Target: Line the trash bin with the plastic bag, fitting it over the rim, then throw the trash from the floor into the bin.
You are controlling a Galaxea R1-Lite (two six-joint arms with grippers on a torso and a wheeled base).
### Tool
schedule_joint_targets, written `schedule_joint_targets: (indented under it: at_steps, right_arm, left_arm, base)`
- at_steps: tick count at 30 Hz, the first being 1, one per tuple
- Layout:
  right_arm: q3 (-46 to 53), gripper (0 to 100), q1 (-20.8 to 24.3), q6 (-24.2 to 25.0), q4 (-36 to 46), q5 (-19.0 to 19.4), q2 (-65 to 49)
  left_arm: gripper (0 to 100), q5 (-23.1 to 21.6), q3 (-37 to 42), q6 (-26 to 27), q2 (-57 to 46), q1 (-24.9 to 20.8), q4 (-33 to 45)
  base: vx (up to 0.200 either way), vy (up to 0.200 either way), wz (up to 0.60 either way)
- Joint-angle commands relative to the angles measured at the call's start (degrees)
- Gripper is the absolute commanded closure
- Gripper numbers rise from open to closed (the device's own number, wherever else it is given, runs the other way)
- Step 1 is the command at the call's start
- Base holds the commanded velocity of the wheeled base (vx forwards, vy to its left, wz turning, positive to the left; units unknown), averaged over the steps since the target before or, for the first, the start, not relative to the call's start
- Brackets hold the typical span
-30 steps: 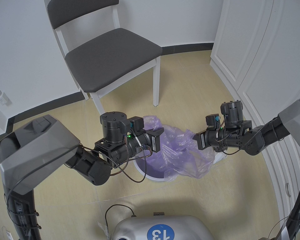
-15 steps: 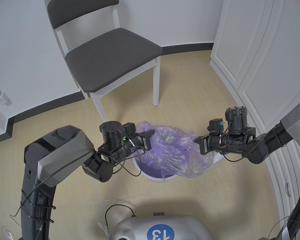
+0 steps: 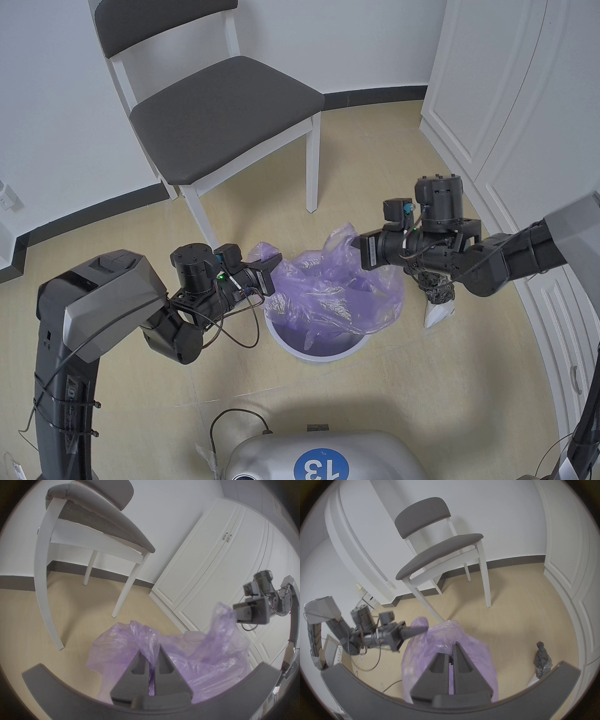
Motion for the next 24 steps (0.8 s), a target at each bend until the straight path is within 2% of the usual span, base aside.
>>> schedule_joint_targets:
  at_steps: [1,9,13,18,24]
  right_arm:
    - [-12.4,100,3.5,2.7,5.3,-0.5,10.4]
    - [-15.5,100,3.1,3.4,6.2,-0.5,15.3]
    - [-14.4,100,2.3,6.8,5.7,-0.6,15.5]
    - [-14.5,100,0.4,7.2,5.7,-0.9,15.0]
    - [-10.4,100,-2.6,7.5,5.7,-1.0,9.7]
  left_arm:
    - [100,0.2,7.4,-0.2,-9.1,-2.1,-1.9]
    - [100,0.6,10.3,0.2,-12.9,-6.8,-1.9]
    - [100,0.6,9.7,0.3,-12.0,-7.5,-1.8]
    - [100,1.1,9.7,0.6,-10.4,-8.6,-2.0]
    - [100,1.2,4.9,1.2,-10.2,-9.1,1.9]
  base:
    - [0.000,0.000,0.00]
    - [0.000,0.000,0.00]
    - [0.000,0.000,0.00]
    - [0.000,0.000,0.00]
    - [0.000,0.000,0.00]
